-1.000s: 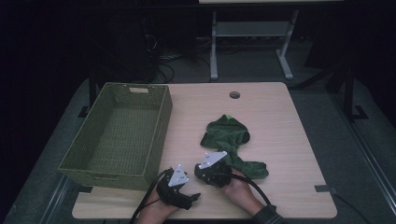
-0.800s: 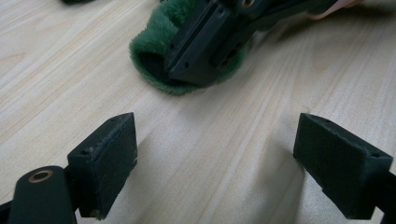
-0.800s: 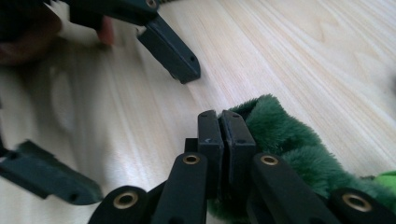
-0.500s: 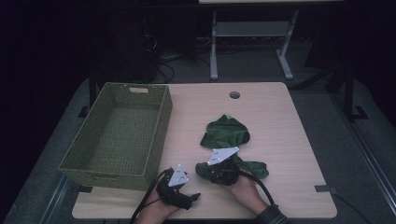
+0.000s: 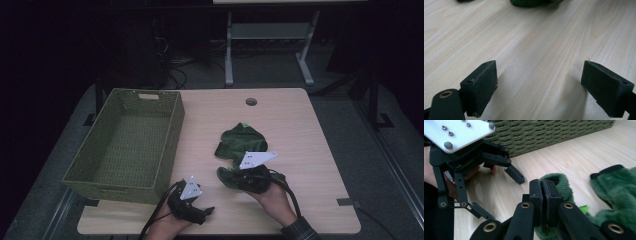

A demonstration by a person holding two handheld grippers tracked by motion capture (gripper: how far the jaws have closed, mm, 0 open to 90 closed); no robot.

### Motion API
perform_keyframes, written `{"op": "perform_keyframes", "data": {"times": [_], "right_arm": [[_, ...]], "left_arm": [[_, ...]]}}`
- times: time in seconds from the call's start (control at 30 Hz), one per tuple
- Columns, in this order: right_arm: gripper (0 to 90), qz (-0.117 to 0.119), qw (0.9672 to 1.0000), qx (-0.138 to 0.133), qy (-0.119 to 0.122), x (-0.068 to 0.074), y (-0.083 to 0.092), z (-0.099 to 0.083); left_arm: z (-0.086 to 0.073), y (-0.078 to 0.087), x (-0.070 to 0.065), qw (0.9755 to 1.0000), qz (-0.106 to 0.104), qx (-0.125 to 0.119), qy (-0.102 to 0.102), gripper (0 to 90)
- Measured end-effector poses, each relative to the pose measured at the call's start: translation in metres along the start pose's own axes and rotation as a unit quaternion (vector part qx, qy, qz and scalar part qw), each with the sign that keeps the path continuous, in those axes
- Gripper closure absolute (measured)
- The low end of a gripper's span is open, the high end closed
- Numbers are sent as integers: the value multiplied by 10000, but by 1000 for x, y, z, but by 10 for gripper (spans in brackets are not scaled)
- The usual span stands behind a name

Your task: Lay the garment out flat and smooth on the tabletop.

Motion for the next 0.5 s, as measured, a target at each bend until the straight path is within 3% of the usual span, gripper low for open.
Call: {"op": "perform_keyframes", "data": {"times": [0.37, 0.5], "right_arm": [[853, -273, 9995, -136, -122, -7, 28, -9], [845, -476, 9985, -125, -234, -12, 39, -19]], "left_arm": [[0, 0, 0, 10000, 4, -11, 9, 128], [0, 0, 0, 10000, 4, -12, 15, 128]]}}
Point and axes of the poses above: each handheld gripper's, and its own axes: y roughly backward along the jaws, z roughly out of its top, x roughly to its left, the point moved 2 cm from there along -y, roughly forward along the jaws, and after that the axes turned 14 degrees about z, right-handed, at the moved point
